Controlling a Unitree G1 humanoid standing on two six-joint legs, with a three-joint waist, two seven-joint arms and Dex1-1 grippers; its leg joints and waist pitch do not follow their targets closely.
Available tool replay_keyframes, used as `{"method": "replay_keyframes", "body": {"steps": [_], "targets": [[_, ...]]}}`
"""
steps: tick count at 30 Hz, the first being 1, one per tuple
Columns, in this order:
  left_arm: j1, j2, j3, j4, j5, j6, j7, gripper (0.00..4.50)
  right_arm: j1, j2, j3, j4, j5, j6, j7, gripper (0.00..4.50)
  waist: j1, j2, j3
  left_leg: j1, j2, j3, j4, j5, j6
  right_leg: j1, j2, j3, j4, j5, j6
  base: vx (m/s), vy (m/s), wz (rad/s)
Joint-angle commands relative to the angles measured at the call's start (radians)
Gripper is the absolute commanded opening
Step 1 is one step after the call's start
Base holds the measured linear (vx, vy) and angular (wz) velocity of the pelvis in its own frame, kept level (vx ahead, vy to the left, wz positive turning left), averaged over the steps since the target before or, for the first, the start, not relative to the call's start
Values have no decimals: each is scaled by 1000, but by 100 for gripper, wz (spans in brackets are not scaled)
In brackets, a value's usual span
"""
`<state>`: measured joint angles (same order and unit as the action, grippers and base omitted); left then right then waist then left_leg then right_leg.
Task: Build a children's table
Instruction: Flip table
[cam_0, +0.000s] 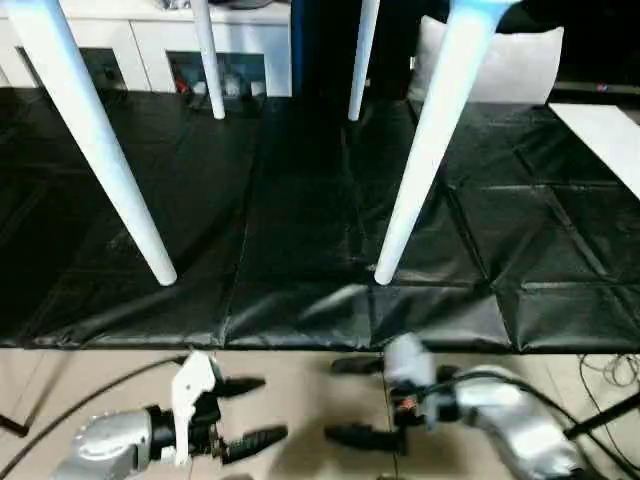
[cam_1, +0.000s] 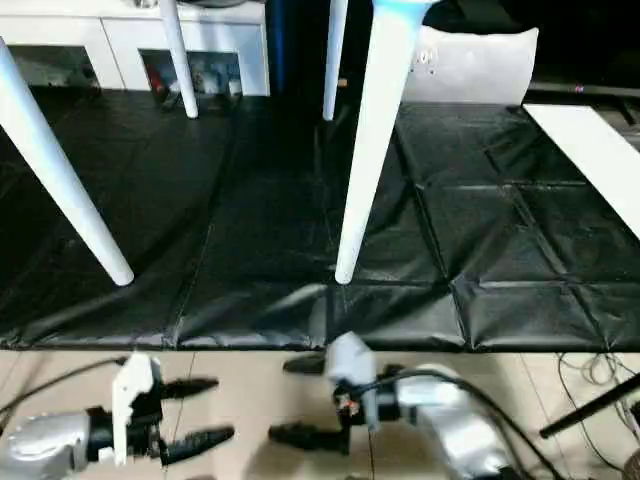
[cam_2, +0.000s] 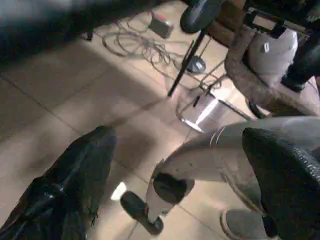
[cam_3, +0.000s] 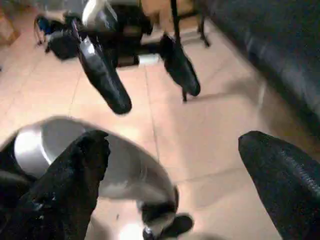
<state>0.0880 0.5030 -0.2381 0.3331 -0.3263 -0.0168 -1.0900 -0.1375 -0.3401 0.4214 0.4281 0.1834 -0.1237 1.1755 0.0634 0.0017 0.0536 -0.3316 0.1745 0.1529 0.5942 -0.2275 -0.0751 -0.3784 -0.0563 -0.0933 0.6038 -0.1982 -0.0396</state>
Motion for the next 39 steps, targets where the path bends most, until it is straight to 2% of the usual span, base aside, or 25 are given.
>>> {"method": "replay_keyframes", "body": {"steps": [1,3,5,7,8,9,10,14,15,17,18,20,21,23,24,25,26,27,28,29,31,34,35,36,39], "targets": [[-4,-5,-14,38,22,-19,-21,447,-12,2,6,41,-24,-37,3,450,7,12,-45,-13,67,-17,-77,-171,61,50,-106,73,-75,-200,-214,0,0,0],[-15,-24,-25,87,41,-40,-16,447,-20,17,15,100,-50,-70,-10,450,6,12,-45,-14,68,-16,-77,-166,71,48,-103,72,-71,-163,-229,0,0,0],[-30,-75,-24,163,51,-56,19,447,-30,51,18,196,-82,-107,-60,450,7,12,-44,-15,68,-15,-77,-171,73,49,-107,72,-72,-166,-237,0,0,0],[-32,-81,-24,171,52,-57,24,447,-30,55,17,208,-85,-112,-68,450,7,11,-41,-13,69,-15,-79,-192,66,49,-108,73,-77,-204,-236,0,0,0],[-46,-120,-16,235,59,-71,40,447,-47,79,16,297,-109,-149,-91,450,7,14,-39,-14,71,-16,-80,-200,65,47,-110,74,-77,-217,-234,0,0,0],[-56,-138,-6,265,63,-82,66,447,-54,86,20,326,-122,-161,-105,450,3,11,-36,-12,68,-14,-79,-224,62,44,-108,73,-84,-258,-229,0,0,0],[-64,-156,4,293,66,-97,89,447,-59,92,21,349,-129,-170,-114,450,6,11,-36,-12,67,-15,-78,-229,60,45,-111,73,-87,-282,-222,0,0,0],[-108,-217,38,399,68,-73,191,447,-80,132,8,445,-150,-149,-202,450,5,8,-36,-13,70,-16,-80,-219,67,45,-109,74,-84,-281,-213,0,0,0],[-120,-233,44,433,73,-72,213,447,-88,147,-3,483,-151,-143,-233,450,5,1,-36,-13,69,-16,-79,-210,69,45,-111,74,-84,-289,-211,0,0,0],[-137,-261,63,492,65,-72,230,447,-102,173,-30,547,-145,-138,-273,450,4,5,-36,-12,68,-16,-78,-212,68,43,-112,73,-88,-315,-209,0,0,0],[-141,-272,74,511,58,-68,236,447,-107,180,-38,568,-144,-141,-286,450,5,1,-37,-15,70,-18,-79,-202,66,44,-116,74,-85,-313,-209,0,0,0],[-157,-298,108,566,45,-68,291,447,-125,203,-67,624,-139,-137,-329,450,2,4,-36,-14,72,-18,-79,-207,64,42,-115,74,-85,-303,-213,0,0,0],[-170,-316,127,603,43,-68,338,447,-135,216,-90,657,-129,-121,-368,450,1,9,-39,-13,74,-18,-79,-202,63,42,-114,75,-83,-275,-220,0,0,0],[-196,-350,151,669,57,-93,462,447,-149,237,-136,707,-104,-85,-442,450,-3,7,-40,-13,72,-16,-78,-206,63,42,-110,74,-80,-238,-229,0,0,0],[-208,-366,163,696,63,-97,531,447,-154,245,-159,729,-91,-63,-492,450,1,8,-40,-12,74,-18,-79,-205,64,45,-115,74,-81,-238,-228,0,0,0],[-209,-367,164,698,63,-97,535,447,-154,245,-160,730,-90,-62,-495,450,0,7,-39,-14,73,-17,-78,-202,66,43,-113,75,-81,-237,-227,0,0,0],[-229,-389,185,740,83,-84,681,447,-166,256,-209,776,-68,-19,-610,450,2,18,-38,-14,73,-18,-78,-207,62,43,-113,74,-80,-242,-226,0,0,0],[-229,-389,185,740,83,-84,681,447,-166,256,-209,776,-68,-19,-610,450,1,11,-39,-12,74,-19,-79,-211,56,45,-114,74,-82,-249,-221,0,0,0],[-235,-405,209,758,92,-44,814,447,-173,259,-257,817,-50,28,-743,450,2,17,-38,-13,73,-20,-80,-210,53,45,-114,73,-82,-252,-220,0,0,0],[-236,-409,212,756,100,-33,856,447,-175,256,-275,833,-43,54,-806,450,0,15,-38,-11,73,-19,-79,-213,47,43,-112,72,-81,-254,-218,0,0,0],[-258,-423,223,785,97,-33,868,447,-178,251,-331,870,-11,115,-910,450,2,19,-39,-12,69,-18,-77,-198,42,45,-113,73,-84,-266,-209,0,0,0],[-284,-428,212,855,115,-33,879,447,-175,245,-358,885,-3,128,-954,450,5,17,-37,-14,64,-15,-75,-206,48,41,-112,72,-93,-301,-189,0,0,0],[-285,-428,200,893,137,-42,893,447,-170,241,-387,896,14,141,-976,450,6,19,-39,-13,64,-15,-75,-205,50,41,-114,71,-95,-305,-180,0,0,0],[-285,-430,199,903,141,-40,897,447,-166,241,-393,898,17,140,-975,450,4,18,-38,-18,65,-17,-77,-198,52,45,-116,71,-91,-298,-179,0,0,0],[-289,-432,198,921,157,-31,926,447,-157,245,-377,901,-11,139,-959,450,3,18,-38,-16,68,-16,-75,-207,59,40,-118,71,-94,-304,-186,0,0,0]]}}
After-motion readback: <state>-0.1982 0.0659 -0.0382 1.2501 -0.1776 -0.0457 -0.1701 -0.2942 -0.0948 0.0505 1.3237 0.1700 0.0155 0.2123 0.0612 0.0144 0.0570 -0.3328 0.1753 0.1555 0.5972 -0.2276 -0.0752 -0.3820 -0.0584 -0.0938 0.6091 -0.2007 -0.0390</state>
